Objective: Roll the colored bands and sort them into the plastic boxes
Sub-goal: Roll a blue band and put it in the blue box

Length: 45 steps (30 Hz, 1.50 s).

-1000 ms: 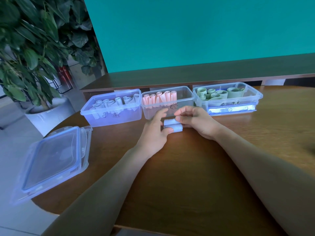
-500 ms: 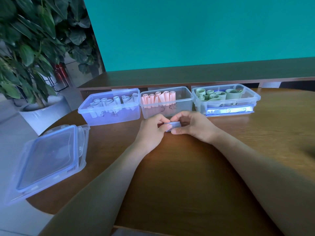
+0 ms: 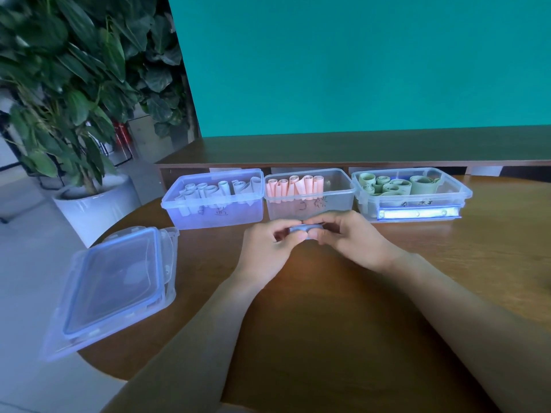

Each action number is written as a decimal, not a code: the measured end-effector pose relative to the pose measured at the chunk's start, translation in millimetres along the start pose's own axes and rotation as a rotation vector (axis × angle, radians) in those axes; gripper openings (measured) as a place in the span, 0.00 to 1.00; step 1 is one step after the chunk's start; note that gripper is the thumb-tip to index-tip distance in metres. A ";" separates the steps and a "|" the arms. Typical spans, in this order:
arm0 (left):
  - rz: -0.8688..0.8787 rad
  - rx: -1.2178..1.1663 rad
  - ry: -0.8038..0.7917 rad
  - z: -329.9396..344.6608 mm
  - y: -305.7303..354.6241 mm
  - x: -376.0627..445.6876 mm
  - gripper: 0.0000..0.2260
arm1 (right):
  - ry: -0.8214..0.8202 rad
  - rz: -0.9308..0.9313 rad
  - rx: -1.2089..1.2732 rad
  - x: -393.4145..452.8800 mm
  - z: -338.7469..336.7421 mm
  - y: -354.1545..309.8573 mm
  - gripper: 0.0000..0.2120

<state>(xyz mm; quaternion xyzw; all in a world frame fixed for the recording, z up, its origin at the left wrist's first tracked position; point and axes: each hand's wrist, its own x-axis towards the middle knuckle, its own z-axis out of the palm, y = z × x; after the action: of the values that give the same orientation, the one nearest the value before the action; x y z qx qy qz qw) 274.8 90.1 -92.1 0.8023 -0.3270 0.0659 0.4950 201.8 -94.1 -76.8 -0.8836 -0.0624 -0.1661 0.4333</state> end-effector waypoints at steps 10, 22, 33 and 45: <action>-0.237 -0.424 0.314 -44.5 -6.1 9.5 0.08 | 0.092 0.064 0.318 62.8 26.4 -51.3 0.08; -0.417 -0.574 0.642 -63.7 -5.7 24.7 0.21 | -0.058 -0.051 -0.011 172.5 50.4 -87.8 0.07; -0.536 0.169 0.325 -208.4 -34.2 76.8 0.11 | -0.137 -0.008 -0.144 241.6 117.6 -88.3 0.09; -0.588 0.225 0.159 -222.1 -81.8 91.8 0.11 | -0.288 -0.031 -0.317 263.2 175.0 -91.5 0.11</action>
<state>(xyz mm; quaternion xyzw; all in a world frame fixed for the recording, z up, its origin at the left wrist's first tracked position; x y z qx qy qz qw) 442.8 258.2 -2.8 0.9044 -0.0319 0.0184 0.4251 467.1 91.0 -16.8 -0.9542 -0.1104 -0.0523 0.2730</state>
